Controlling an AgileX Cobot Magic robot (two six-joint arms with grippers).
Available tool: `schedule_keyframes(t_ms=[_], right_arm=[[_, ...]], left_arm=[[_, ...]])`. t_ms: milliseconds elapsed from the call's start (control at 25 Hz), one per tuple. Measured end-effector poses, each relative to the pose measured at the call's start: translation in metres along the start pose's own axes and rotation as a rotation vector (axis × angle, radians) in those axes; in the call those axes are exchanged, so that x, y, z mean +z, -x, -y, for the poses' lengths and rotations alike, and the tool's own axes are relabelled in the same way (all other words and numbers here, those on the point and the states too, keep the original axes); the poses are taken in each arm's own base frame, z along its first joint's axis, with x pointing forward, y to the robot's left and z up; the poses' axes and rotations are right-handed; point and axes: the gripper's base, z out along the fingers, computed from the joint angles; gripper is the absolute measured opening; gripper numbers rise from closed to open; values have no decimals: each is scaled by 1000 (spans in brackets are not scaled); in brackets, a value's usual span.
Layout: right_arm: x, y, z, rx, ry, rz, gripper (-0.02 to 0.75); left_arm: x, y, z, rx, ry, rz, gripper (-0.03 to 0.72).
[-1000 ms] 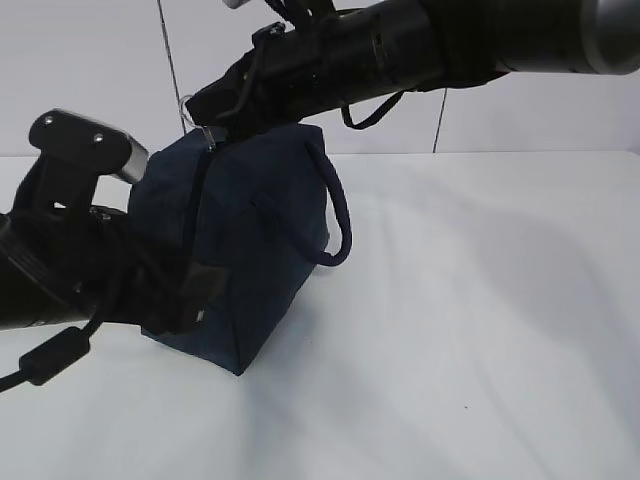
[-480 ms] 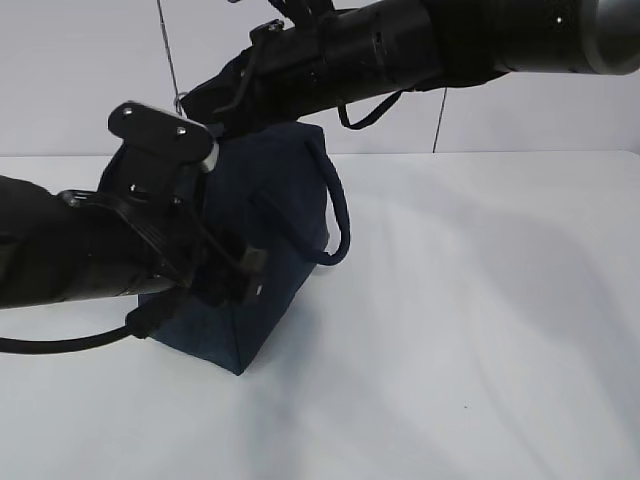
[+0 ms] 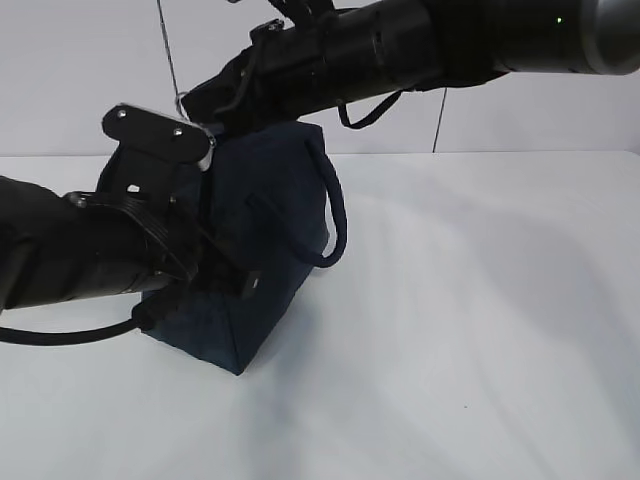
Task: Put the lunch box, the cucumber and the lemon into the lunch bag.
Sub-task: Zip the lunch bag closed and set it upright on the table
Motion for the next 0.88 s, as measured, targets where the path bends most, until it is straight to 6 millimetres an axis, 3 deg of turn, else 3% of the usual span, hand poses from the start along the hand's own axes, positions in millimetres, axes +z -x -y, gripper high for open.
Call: schedule_keyframes(t_ms=[880], right_arm=[[-2,-1,14,47,-110,13,8]], left_arm=[[0,-3,-6,38,63,14,1]])
